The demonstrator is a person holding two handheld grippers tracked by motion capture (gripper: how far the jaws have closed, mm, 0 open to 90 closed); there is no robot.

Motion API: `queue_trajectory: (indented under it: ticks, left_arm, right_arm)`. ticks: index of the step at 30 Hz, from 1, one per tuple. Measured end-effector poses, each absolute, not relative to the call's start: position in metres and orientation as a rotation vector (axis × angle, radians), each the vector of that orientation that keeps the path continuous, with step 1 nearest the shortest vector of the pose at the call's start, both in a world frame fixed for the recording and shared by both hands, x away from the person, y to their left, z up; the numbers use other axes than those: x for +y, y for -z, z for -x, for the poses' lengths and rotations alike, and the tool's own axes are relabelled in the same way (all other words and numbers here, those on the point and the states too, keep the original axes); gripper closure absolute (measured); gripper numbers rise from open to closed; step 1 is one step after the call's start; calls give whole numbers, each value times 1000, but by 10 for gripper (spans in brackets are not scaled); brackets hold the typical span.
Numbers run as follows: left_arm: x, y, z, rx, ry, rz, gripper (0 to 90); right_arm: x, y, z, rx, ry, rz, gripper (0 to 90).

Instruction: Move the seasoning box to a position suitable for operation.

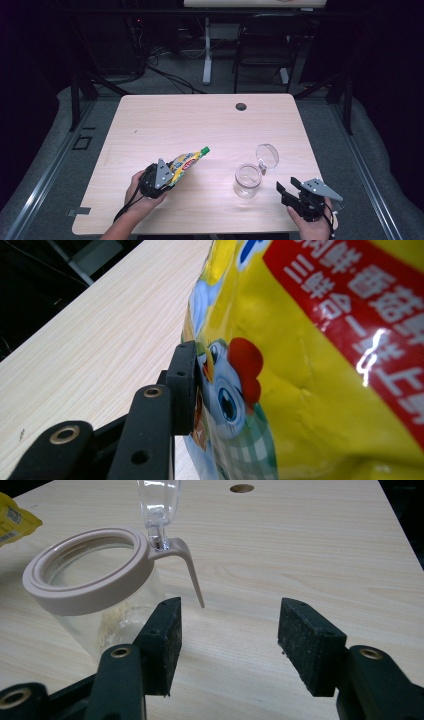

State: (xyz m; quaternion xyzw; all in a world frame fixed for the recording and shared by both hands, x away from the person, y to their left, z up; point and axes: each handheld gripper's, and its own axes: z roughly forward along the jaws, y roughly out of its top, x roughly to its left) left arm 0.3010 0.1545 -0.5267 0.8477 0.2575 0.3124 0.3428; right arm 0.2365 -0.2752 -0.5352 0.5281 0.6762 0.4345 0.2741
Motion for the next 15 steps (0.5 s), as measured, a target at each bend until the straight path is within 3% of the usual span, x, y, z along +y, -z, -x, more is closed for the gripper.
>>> queue_trajectory:
  ticks: [15]
  left_arm:
    - [148, 527, -299, 627, -858, -2241, 630]
  right_arm:
    - [-273, 539, -238, 1843, -1131, -1392, 412]
